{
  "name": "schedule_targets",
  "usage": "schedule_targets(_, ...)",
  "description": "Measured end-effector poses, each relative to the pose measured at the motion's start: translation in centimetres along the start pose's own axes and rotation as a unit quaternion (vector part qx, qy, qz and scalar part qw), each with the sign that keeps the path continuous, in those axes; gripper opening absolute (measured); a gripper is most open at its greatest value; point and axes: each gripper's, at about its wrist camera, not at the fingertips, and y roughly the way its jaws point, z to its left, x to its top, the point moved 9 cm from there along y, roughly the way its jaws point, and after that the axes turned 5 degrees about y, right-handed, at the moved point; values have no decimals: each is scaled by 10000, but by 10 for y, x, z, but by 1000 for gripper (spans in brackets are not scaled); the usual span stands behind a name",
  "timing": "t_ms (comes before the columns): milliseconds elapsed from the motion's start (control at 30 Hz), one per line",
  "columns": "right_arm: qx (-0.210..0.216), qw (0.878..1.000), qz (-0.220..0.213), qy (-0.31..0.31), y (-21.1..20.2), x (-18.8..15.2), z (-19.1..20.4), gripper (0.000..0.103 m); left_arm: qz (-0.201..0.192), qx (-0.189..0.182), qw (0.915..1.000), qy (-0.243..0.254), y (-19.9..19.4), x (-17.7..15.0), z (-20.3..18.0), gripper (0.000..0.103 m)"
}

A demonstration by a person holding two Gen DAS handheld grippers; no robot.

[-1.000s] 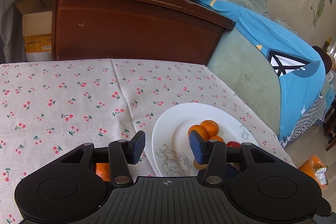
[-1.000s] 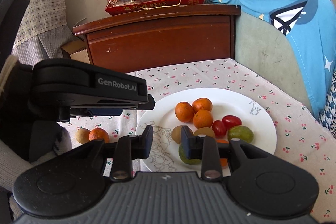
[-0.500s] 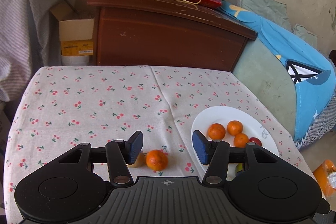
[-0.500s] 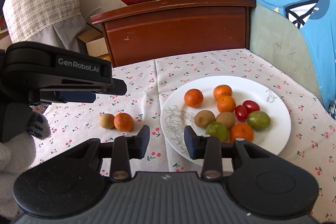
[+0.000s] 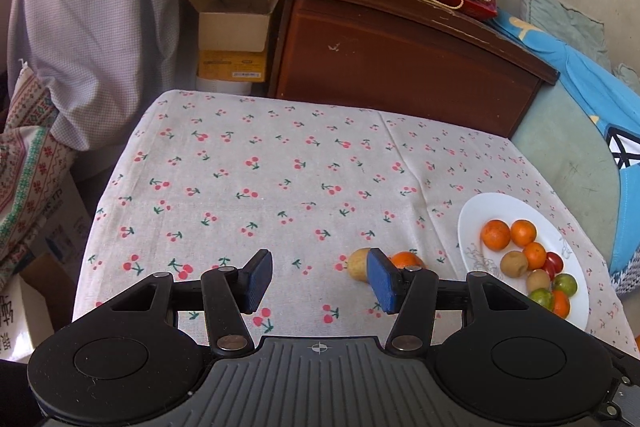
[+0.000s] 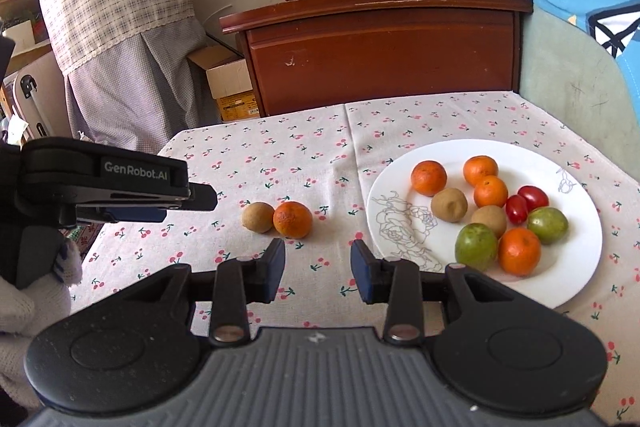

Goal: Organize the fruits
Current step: 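Move the right tool to the last orange while the left tool approaches the last kiwi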

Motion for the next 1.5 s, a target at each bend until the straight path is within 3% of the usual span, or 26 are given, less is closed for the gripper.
schedule_targets(200,76,9997,32,210,12,-1,-2,37,115,34,9999,-119,8,-8,9,52)
schedule_targets(300,150,9993,77,343,20,-1,-4,37,143,62,9997,-173,11,-12,13,60)
schedule_targets(867,366,9984,103,429,53,8,1,37,214,94,9994,-261,21,-19,23,60)
schedule_targets(1000,403,9981,148,439,60,8,3,37,171,110,9996,-170,22,-19,21,60)
schedule_targets(1133,442,9979,161,452,63,8,4,29,127,136,9998,-116,24,-19,20,60)
schedule_targets(1500,182,9991,126,375,46,9,-10,29,-50,61,9995,312,24,-17,2,59)
